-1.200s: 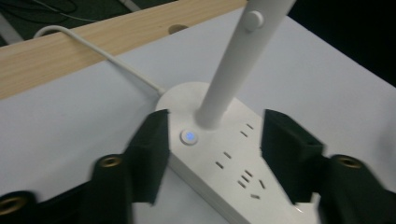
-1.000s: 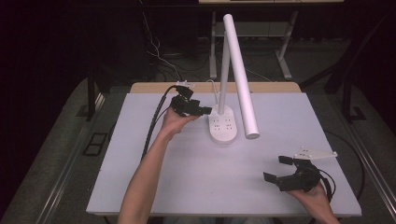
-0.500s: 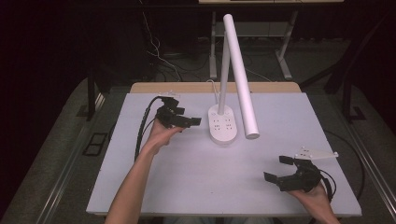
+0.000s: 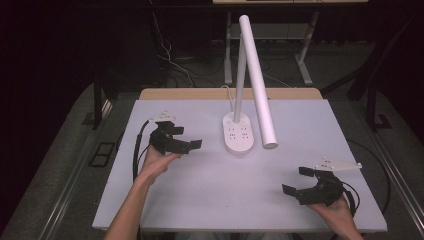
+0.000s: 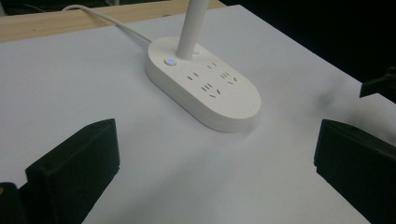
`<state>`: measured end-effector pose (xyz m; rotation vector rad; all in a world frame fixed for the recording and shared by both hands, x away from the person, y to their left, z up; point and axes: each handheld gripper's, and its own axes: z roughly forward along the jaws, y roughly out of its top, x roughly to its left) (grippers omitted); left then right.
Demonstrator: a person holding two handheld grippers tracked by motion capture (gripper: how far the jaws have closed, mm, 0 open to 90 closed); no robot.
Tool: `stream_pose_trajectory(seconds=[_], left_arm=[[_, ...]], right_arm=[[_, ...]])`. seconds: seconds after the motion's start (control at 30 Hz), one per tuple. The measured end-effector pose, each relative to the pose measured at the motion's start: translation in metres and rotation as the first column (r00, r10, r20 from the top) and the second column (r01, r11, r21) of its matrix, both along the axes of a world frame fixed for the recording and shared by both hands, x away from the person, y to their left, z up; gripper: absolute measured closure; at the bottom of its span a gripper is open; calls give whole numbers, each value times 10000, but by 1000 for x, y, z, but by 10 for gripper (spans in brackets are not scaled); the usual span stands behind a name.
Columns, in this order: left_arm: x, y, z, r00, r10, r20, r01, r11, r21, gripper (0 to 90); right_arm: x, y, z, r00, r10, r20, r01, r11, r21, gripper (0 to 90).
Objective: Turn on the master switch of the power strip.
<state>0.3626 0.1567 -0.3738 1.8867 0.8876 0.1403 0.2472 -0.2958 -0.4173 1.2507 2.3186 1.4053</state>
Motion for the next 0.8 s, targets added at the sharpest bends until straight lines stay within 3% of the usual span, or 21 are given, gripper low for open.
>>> stream_pose_trajectory(seconds=[0.43, 0.5, 0.8], left_arm=[[-55, 20, -12, 9997, 170, 185, -165, 9996, -247, 0], [-62, 22, -17, 9996, 245, 132, -239, 9988, -431, 0], [-95, 21, -37, 9999, 132, 11, -132, 9994, -335, 0]], right_arm=[[1, 7, -2, 9999, 168, -36, -169, 9998, -114, 7], [1, 8, -3, 9998, 172, -41, -172, 9998, -114, 7], [1, 7, -2, 9998, 181, -37, -181, 9998, -23, 7]])
